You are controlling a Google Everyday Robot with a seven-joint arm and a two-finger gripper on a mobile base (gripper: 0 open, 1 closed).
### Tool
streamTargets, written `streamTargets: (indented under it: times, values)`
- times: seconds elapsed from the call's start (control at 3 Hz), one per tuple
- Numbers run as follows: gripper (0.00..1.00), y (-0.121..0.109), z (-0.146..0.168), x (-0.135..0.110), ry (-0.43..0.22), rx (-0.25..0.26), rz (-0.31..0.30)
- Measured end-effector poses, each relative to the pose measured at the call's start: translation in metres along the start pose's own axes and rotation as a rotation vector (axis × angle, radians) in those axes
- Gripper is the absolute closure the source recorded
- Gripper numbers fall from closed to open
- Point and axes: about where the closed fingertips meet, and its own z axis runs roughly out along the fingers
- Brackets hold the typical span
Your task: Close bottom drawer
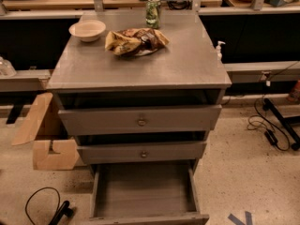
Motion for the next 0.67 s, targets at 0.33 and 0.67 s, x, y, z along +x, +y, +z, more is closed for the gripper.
streamTargets:
  times: [0.33,0.67]
  values:
    - [1.00,-0.016,0.023,0.004,-0.049,-0.016,-0.002]
    - [1.00,-0.027,0.029,-0.005,-0.073,-0.014,-0.024]
